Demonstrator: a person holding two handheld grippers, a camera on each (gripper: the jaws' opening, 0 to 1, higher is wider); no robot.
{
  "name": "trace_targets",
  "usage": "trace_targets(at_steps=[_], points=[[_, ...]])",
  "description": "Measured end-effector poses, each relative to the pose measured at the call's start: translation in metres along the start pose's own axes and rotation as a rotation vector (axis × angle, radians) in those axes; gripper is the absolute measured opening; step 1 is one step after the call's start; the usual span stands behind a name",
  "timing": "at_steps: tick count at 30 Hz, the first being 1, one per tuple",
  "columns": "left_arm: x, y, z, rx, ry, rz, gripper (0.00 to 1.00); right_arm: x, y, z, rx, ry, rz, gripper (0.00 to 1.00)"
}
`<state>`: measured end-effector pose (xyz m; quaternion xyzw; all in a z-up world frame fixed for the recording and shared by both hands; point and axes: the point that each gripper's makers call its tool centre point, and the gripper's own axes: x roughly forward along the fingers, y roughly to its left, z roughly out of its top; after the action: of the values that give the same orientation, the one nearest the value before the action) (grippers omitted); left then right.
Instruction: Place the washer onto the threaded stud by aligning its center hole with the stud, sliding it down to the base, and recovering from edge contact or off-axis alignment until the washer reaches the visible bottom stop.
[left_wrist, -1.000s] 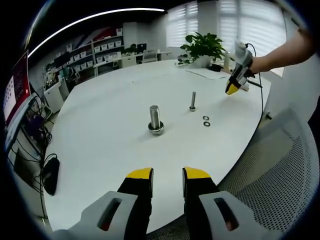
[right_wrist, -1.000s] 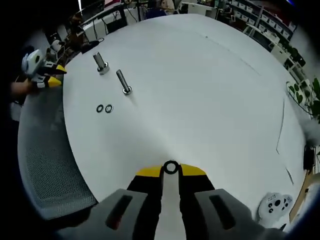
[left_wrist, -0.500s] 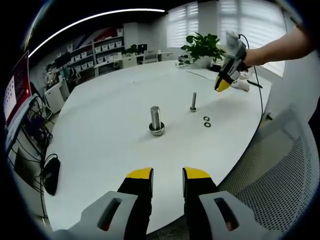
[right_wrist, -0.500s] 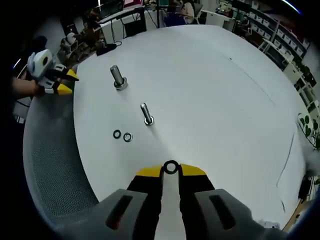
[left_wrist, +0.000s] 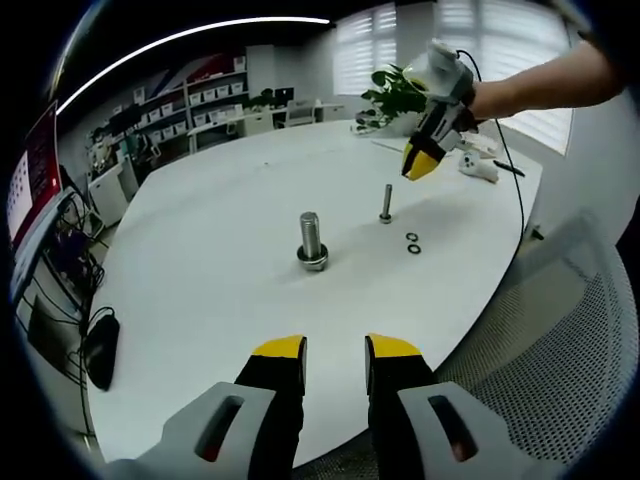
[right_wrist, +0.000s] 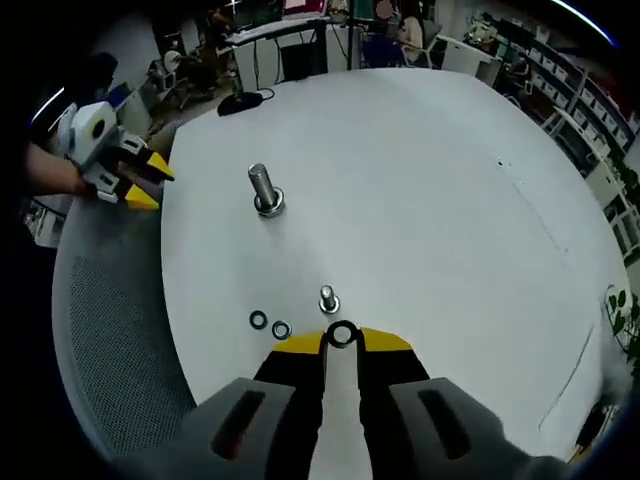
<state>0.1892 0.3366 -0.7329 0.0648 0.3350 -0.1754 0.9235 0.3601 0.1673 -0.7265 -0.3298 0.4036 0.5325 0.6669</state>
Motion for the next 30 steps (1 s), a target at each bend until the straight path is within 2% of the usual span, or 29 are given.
trace_targets(at_steps=[5, 14, 30], points=[[-0.001, 0.0, 0.001, 0.0, -0.007, 0.003, 0.21, 0.006, 0.003, 0.011, -0.03, 0.003, 0.012, 0.13], [-0.001, 0.0, 0.002, 0.001, -0.012, 0.004, 0.21, 0.014, 0.008, 0.016, -0.047, 0.016, 0.023, 0.13], [-0.001, 0.001, 0.003, 0.005, -0.02, 0.005, 0.21, 0.029, 0.009, 0.011, -0.06, 0.074, 0.035, 0.14]])
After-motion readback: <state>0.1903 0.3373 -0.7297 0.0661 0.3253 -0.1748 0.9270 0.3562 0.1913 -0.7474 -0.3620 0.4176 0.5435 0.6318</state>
